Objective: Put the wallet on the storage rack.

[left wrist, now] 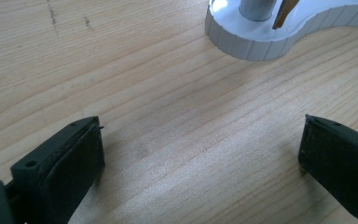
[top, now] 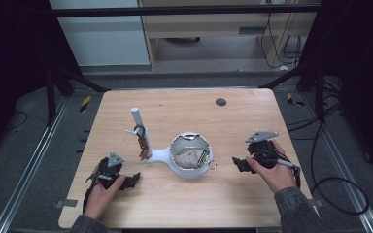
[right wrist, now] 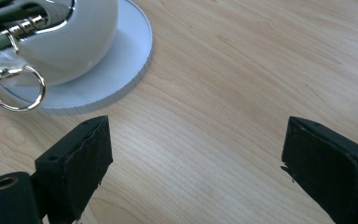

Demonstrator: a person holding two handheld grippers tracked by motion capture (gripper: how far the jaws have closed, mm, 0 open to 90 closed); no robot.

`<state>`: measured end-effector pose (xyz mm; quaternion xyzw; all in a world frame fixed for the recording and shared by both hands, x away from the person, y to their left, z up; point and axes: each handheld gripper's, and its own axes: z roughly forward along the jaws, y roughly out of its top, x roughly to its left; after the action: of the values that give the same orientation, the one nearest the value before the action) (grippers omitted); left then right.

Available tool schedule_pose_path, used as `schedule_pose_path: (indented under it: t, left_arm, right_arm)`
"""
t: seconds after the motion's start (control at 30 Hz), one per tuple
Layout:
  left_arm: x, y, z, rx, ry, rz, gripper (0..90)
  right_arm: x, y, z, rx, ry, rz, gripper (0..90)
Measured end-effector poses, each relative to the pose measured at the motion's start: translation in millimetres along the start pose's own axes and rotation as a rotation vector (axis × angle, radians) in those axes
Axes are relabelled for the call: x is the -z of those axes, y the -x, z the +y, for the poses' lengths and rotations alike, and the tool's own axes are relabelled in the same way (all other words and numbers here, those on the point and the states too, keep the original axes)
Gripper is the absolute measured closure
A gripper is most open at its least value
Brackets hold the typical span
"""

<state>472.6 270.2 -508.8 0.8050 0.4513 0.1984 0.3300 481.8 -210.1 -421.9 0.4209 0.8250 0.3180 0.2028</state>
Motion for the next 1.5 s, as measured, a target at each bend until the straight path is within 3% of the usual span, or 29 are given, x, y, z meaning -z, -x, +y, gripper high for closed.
schedule_pose_path:
  t: [0.43, 1.17, 1.5]
  left_arm:
    - [0.1, 0.3, 0.0, 0.001, -0.001, 0.0, 0.0]
    - [0.2, 0.6, -0.1, 0.001, -0.001, 0.0, 0.0]
    - [0.1, 0.6, -0.1, 0.002, -0.001, 0.0, 0.0]
  right_arm:
    - [-9.5, 13.0, -28.6, -0.069, -0.006, -0.01, 8.1]
    - [-32.8, 14.2, -57.9, -0.129, -0.044, 0.007, 5.7]
    - [-51.7, 16.2, -67.3, -0.175, -0.036, -0.056, 4.8]
